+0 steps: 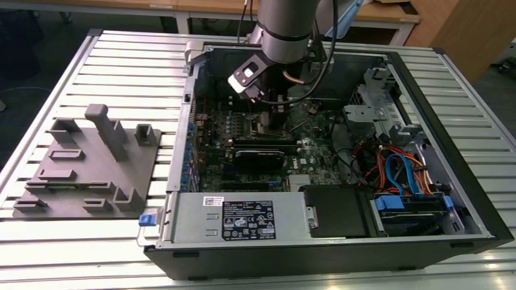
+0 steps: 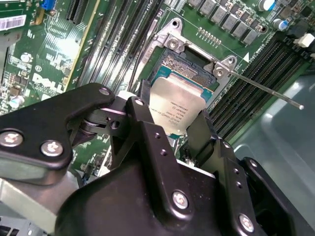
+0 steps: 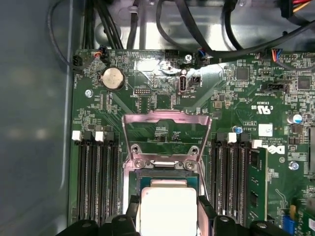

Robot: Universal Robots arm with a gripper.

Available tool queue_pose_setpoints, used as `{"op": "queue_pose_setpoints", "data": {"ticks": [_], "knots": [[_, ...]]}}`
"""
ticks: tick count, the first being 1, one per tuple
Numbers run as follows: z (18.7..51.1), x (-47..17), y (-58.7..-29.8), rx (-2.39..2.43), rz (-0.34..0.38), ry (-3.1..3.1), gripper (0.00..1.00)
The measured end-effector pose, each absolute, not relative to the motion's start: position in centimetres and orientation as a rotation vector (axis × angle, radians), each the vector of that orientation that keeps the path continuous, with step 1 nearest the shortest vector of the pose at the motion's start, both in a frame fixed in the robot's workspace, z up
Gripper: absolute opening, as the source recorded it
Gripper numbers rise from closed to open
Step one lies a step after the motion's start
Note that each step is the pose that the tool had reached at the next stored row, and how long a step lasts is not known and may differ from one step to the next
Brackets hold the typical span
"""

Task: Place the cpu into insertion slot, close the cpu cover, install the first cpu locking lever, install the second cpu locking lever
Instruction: 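Place the cpu into insertion slot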

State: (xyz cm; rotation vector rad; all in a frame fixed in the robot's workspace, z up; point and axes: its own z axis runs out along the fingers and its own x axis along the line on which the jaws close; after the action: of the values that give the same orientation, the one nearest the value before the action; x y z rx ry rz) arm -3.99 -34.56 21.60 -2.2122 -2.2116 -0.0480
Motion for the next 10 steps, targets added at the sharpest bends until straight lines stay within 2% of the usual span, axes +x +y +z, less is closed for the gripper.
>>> {"op": "queue_pose_setpoints", "data": {"ticks": [10], "knots": [[20.65,-4.03,-34.56,-2.207,-0.052,-2.213,0.54]]}}
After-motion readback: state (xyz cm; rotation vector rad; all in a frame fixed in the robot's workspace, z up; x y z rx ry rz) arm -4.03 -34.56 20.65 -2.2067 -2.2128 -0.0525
